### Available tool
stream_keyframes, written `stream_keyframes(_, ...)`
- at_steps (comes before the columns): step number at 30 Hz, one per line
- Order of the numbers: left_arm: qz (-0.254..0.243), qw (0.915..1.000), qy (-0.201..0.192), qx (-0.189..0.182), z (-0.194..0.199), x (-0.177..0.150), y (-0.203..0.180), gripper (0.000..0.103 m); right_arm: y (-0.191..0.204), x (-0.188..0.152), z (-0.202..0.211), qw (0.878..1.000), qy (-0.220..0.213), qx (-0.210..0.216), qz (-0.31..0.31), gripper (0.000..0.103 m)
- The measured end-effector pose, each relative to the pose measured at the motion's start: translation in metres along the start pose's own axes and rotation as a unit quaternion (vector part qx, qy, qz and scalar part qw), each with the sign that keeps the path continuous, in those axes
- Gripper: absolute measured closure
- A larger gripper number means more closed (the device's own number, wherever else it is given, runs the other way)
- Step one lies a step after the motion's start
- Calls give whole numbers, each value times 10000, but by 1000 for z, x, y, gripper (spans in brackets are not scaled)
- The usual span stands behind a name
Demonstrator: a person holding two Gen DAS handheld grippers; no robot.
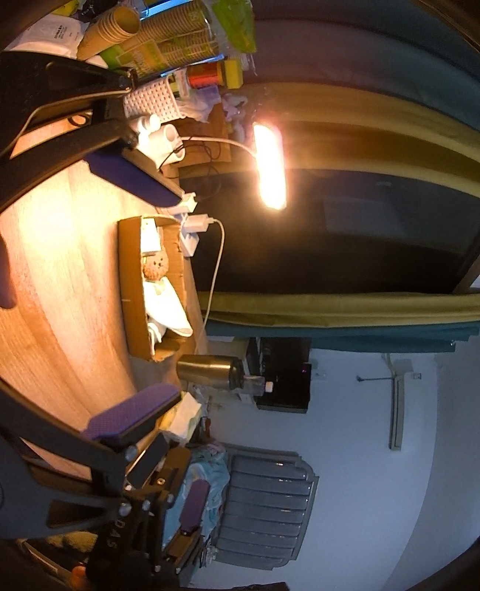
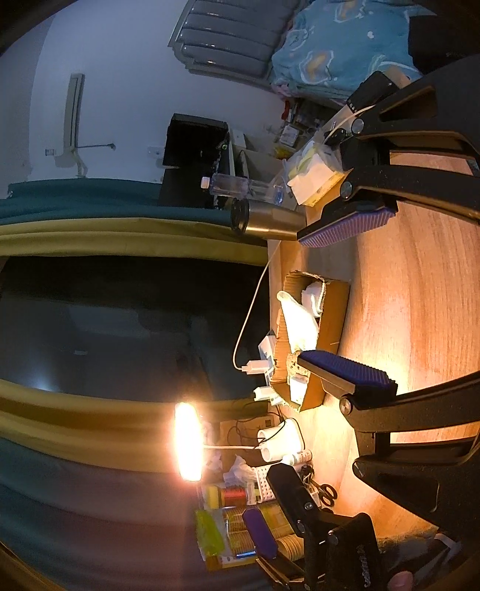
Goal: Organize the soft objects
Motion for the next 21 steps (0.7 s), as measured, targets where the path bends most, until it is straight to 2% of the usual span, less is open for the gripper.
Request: stream_keyframes(21,63,9999,-68,-40,3,5,1,6,1,0,-3,10000,2,0,6,40)
Point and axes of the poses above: each gripper's, at about its wrist camera, not at the fingertips, and z roughly against the way its jaws point, y to its left, x to its top, the point moved 5 cm from there along -z, roughly the way its jaws point, and after that the axes turned 10 degrees about x, right-handed, at the moved point
